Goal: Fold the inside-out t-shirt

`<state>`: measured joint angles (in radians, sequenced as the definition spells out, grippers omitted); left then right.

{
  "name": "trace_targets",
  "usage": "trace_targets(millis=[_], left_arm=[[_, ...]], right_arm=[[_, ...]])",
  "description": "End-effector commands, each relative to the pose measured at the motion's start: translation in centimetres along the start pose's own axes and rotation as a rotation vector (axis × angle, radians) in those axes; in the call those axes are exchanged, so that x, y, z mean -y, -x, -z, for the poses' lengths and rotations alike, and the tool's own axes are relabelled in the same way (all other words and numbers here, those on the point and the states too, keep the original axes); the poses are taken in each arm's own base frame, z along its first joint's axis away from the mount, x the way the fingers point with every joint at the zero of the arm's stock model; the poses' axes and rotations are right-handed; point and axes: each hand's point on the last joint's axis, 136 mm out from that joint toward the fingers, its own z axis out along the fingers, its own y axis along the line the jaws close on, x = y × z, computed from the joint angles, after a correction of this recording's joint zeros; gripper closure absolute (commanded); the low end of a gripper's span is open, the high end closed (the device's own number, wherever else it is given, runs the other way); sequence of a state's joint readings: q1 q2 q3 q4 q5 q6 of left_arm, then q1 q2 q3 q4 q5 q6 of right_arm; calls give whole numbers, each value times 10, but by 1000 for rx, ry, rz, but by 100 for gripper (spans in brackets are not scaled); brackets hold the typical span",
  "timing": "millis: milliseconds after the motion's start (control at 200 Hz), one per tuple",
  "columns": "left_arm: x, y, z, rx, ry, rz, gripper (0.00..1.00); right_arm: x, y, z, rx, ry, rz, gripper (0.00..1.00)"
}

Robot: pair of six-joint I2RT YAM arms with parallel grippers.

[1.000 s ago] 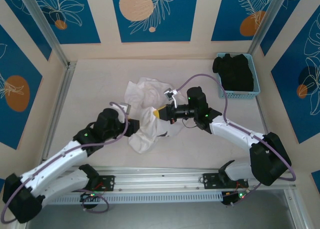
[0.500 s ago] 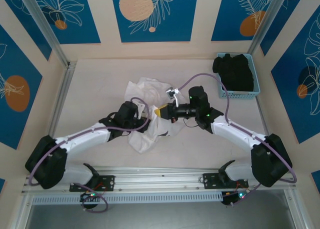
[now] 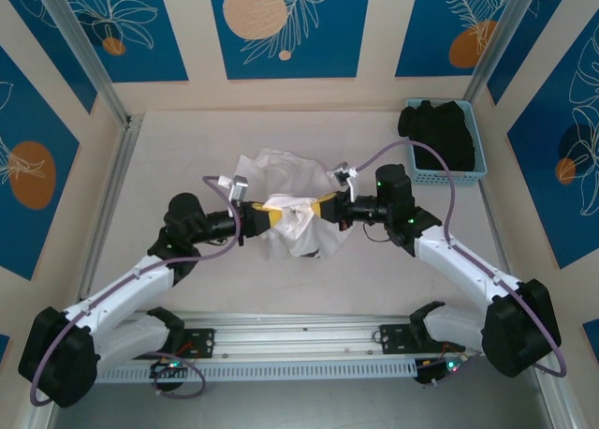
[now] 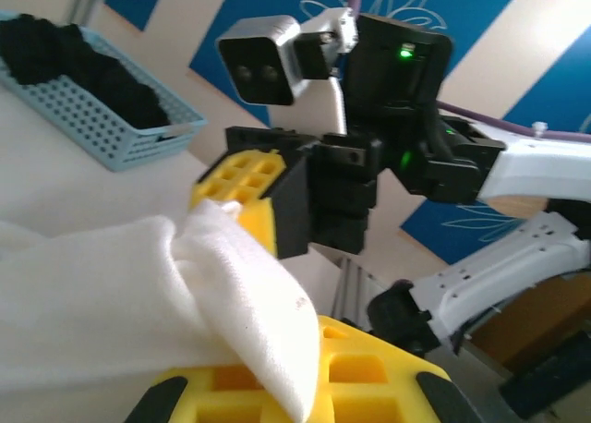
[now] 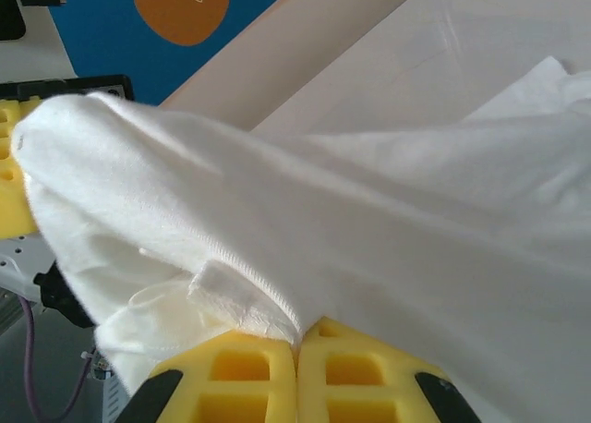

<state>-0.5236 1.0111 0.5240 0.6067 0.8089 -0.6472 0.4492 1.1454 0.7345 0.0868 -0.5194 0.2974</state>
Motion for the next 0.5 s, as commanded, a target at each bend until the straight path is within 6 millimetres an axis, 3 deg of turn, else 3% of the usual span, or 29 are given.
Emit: trace_targets(millis=[0, 270, 335, 495], left_arm=[[28, 4, 6, 7, -144, -55, 100], [17, 6, 4, 15, -92, -45, 100], [12, 4, 3, 9, -69, -39, 100], [0, 3, 2, 2, -11, -29, 100]], right_arm=[[3, 7, 10, -3, -52, 4, 89], [36, -14, 31, -88, -320, -103, 69], [24, -15, 34, -87, -306, -59, 67], [-36, -22, 28, -97, -122, 115, 61]])
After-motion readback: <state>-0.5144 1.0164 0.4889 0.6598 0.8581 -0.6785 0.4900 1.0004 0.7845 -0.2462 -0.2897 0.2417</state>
